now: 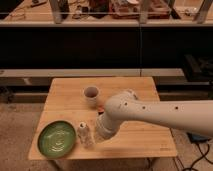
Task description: Knock the bottle over
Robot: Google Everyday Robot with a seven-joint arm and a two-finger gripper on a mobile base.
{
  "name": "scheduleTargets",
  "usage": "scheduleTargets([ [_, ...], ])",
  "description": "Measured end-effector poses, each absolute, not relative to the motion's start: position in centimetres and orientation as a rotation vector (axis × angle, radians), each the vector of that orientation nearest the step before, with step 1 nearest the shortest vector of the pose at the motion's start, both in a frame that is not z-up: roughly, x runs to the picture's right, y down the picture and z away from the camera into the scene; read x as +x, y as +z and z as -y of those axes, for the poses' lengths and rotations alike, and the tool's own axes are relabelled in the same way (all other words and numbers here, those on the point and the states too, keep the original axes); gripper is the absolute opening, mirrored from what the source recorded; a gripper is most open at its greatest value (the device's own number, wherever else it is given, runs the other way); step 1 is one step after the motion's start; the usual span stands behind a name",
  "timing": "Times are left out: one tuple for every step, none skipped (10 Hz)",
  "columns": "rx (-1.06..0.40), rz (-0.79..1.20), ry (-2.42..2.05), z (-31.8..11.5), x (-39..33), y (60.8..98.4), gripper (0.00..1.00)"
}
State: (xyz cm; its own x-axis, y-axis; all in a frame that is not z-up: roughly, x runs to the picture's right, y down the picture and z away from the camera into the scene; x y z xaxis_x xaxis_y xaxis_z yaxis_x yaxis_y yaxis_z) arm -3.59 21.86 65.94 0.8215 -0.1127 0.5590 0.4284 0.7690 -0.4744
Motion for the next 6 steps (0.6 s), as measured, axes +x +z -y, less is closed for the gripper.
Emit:
scheduleTargets([
  [-0.641,0.521,-0.297,-21.8,-3.5,65.9,0.28],
  [-0.654,0.518,-0.303,-21.6,-4.1,65.7,0.28],
  [-0.649,0.519,-0.302,-21.6,-3.9,65.4,0.28],
  [-0.625,0.526,-0.305,-21.2,-3.6,64.8,0.28],
  [-0.606,0.533,-0.306,-20.6,-3.8,64.4,0.28],
  [-0.607,0.535,-0.311,-20.1,-4.6,64.5,0.28],
])
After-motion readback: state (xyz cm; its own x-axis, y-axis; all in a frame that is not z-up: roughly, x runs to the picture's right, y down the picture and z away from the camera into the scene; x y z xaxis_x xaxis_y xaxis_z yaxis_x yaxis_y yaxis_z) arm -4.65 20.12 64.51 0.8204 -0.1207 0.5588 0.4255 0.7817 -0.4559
